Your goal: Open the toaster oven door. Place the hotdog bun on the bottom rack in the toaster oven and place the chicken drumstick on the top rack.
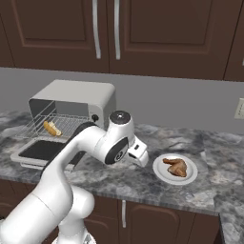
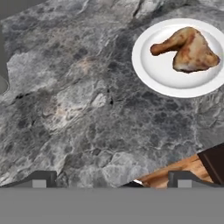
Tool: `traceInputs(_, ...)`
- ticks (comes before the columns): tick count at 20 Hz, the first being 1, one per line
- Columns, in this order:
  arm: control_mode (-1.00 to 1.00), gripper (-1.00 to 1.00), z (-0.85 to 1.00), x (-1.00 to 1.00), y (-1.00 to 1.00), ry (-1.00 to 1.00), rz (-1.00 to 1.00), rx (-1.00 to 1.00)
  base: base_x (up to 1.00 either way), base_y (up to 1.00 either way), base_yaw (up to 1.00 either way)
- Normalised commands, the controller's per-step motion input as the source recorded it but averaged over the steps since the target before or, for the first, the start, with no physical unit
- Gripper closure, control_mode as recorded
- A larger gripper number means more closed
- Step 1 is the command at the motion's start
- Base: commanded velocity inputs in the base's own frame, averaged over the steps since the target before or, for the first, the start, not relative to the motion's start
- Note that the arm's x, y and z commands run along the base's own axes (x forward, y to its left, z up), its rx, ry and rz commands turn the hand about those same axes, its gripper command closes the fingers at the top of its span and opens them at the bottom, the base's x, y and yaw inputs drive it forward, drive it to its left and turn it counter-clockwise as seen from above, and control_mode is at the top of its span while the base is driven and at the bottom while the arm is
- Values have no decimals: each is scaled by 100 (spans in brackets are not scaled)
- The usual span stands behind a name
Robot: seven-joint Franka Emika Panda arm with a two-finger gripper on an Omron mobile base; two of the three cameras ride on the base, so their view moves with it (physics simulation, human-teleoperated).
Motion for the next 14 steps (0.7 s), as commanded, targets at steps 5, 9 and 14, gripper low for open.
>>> traceInputs(5,-100,-100,0,0,-45,-3,32,-5,0,0,0)
traceInputs(9,-100,-100,0,0,-23,0,35,-17,0,0,0)
traceInputs(14,-100,-100,0,0,-7,0,29,-20,0,0,0)
